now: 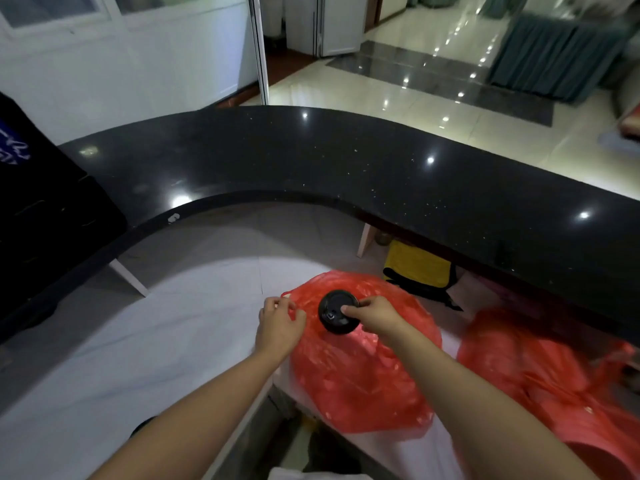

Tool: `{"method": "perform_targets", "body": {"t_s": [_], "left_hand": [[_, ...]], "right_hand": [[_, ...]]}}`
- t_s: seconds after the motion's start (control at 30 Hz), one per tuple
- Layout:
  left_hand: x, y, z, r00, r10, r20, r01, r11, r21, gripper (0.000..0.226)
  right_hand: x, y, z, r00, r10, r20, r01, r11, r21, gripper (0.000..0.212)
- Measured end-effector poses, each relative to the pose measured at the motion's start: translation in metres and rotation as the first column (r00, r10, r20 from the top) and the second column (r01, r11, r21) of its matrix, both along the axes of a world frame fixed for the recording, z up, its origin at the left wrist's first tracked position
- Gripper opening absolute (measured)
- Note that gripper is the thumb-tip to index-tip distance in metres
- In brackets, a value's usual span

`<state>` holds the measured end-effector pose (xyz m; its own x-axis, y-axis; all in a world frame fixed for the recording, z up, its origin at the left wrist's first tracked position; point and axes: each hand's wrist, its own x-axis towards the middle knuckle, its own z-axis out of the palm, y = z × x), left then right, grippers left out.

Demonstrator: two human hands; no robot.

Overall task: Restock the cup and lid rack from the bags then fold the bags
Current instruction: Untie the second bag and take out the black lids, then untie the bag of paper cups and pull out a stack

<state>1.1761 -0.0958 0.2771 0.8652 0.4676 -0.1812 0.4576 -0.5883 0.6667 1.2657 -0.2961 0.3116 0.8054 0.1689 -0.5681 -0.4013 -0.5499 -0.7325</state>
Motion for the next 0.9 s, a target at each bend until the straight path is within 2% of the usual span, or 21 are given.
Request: {"method": "perform_targets", "body": {"t_s": [0.13, 0.33, 0.5, 0.6, 0.73, 0.8, 0.9], "left_hand": [[0.004, 0.016, 0.024, 0.987, -0.042, 0.156, 0.030, 0.996, 0.079, 0.014], [-0.033, 0.070, 0.050, 0.995, -0.062, 0.082, 0.037, 0.960, 0.276, 0.037], [-0.109, 0.135, 0.045, 0.997, 0.044, -0.066, -0.018, 0.937, 0.349, 0.041], [-0.161, 0.164, 0.035, 0.976, 0.140, -0.168, -0.077, 0.938, 0.338, 0.039], [-0.219, 0.184, 0.019, 0.928, 0.215, -0.305, -0.105, 0.934, 0.340, 0.035], [-0.237, 0.187, 0.011, 0.915, 0.226, -0.334, -0.112, 0.938, 0.328, 0.037], [-0.255, 0.185, 0.000, 0.935, 0.206, -0.290, -0.104, 0.938, 0.332, 0.037]], "right_hand": [[0.007, 0.021, 0.041, 0.996, -0.035, 0.088, 0.025, 0.992, 0.121, 0.030], [-0.004, 0.092, 0.058, 0.991, 0.066, 0.113, -0.086, 0.978, 0.189, 0.019], [-0.042, 0.166, 0.027, 0.967, 0.254, 0.026, -0.255, 0.956, 0.147, 0.026], [-0.075, 0.201, 0.001, 0.930, 0.364, -0.054, -0.358, 0.928, 0.102, 0.020], [-0.116, 0.227, -0.033, 0.855, 0.509, -0.098, -0.514, 0.857, -0.027, 0.024], [-0.130, 0.232, -0.046, 0.827, 0.547, -0.131, -0.558, 0.827, -0.074, 0.032], [-0.142, 0.235, -0.057, 0.786, 0.601, -0.142, -0.618, 0.768, -0.169, 0.032]]}}
